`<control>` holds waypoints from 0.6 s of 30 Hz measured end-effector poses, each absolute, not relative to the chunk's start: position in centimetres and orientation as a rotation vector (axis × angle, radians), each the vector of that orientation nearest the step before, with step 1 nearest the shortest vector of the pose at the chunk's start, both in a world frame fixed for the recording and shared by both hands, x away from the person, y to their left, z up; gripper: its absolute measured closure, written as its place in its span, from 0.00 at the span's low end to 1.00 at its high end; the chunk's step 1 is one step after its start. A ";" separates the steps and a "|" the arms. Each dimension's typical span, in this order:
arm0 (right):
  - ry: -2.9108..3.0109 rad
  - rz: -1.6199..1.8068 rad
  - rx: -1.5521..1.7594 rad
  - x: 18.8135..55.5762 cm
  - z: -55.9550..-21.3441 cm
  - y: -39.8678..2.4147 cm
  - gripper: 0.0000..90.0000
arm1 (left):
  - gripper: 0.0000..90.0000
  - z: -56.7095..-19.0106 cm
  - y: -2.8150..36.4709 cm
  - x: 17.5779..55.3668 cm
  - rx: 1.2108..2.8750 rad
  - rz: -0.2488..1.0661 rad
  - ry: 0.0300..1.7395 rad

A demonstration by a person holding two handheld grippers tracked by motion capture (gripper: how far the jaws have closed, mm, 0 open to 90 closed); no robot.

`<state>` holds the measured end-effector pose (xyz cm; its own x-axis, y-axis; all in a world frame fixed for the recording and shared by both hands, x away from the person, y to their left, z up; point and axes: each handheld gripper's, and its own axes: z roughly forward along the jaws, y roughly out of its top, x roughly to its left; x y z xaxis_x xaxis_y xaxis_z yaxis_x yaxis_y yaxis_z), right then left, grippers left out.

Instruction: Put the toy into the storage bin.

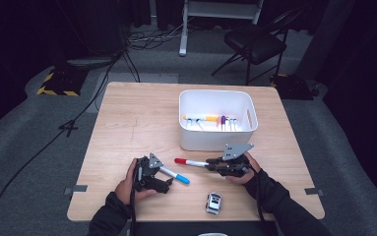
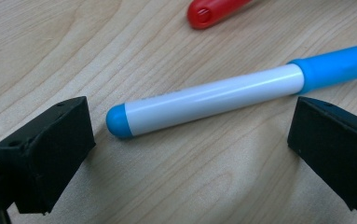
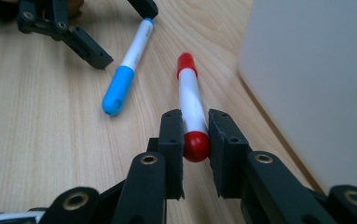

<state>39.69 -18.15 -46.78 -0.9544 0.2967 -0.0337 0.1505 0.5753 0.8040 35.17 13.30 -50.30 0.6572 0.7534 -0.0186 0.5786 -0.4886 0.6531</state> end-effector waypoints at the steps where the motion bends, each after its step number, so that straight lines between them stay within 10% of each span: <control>1: 2.634 1.329 0.374 39.7 -46.6 -18.3 0.85 | 0.01 -50.3 13.3 35.2 2.238 0.358 1.027; 18: 2.554 1.394 0.308 39.4 -41.6 -21.5 0.85 | 0.01 -50.3 13.3 35.2 2.238 0.358 1.027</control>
